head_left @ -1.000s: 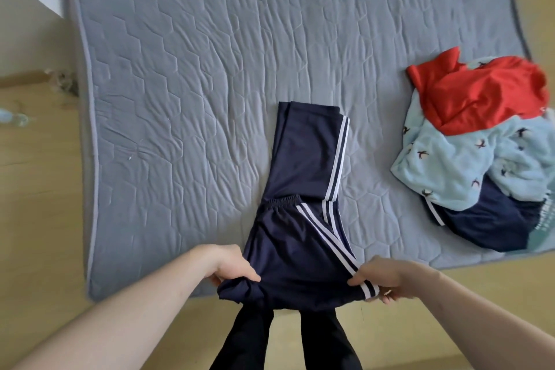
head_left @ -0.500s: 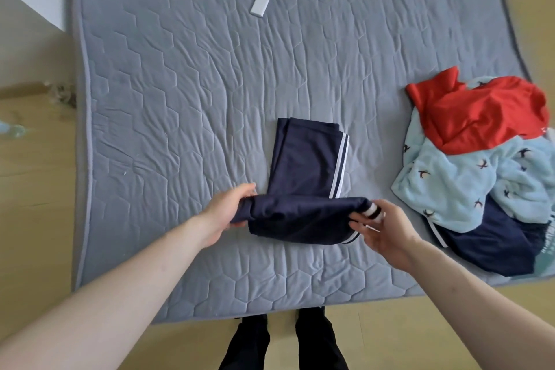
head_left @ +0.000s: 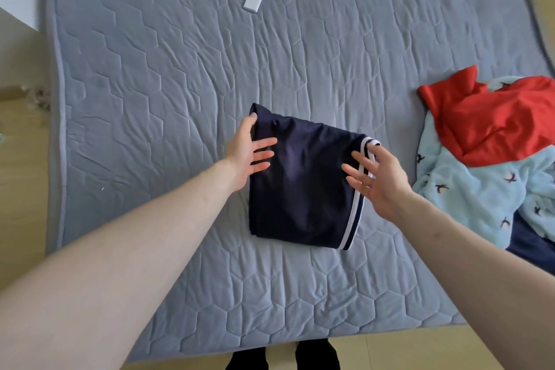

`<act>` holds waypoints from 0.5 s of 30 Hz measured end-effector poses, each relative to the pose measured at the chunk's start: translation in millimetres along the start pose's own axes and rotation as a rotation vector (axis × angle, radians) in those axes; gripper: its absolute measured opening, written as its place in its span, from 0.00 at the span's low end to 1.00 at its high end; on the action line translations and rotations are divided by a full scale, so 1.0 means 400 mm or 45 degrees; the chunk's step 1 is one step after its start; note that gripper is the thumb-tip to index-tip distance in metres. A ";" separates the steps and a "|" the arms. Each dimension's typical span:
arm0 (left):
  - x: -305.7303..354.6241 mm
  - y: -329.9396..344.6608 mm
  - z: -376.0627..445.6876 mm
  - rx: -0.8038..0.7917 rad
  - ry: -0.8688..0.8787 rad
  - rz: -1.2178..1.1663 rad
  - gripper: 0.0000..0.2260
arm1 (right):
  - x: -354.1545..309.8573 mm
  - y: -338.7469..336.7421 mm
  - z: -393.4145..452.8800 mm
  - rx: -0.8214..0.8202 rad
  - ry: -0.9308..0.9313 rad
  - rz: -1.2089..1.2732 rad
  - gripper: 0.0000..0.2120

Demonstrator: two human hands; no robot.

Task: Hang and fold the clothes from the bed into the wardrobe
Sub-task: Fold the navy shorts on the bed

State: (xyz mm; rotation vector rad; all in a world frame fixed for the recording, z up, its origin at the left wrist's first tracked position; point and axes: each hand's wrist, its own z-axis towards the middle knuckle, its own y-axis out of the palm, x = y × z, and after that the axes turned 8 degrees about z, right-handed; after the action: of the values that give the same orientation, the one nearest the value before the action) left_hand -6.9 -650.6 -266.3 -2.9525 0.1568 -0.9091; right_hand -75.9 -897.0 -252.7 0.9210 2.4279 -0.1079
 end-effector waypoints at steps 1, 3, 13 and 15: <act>-0.013 0.006 0.021 0.027 0.001 0.079 0.17 | 0.007 0.000 0.019 0.014 -0.022 -0.050 0.23; -0.063 0.008 0.063 0.106 -0.013 0.359 0.20 | 0.041 -0.007 0.049 0.074 -0.039 -0.190 0.31; -0.336 0.037 0.095 0.031 -0.306 0.665 0.37 | 0.442 -0.142 0.016 0.534 0.400 -0.346 0.45; -0.351 0.057 0.082 0.014 -0.265 0.602 0.23 | 0.474 -0.133 0.016 0.375 0.572 -0.207 0.44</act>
State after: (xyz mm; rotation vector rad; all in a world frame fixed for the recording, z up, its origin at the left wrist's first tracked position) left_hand -105.6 -657.2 -373.5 -2.7771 0.7915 -0.5330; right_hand -225.1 -826.8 -360.9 0.9506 2.9617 -0.3603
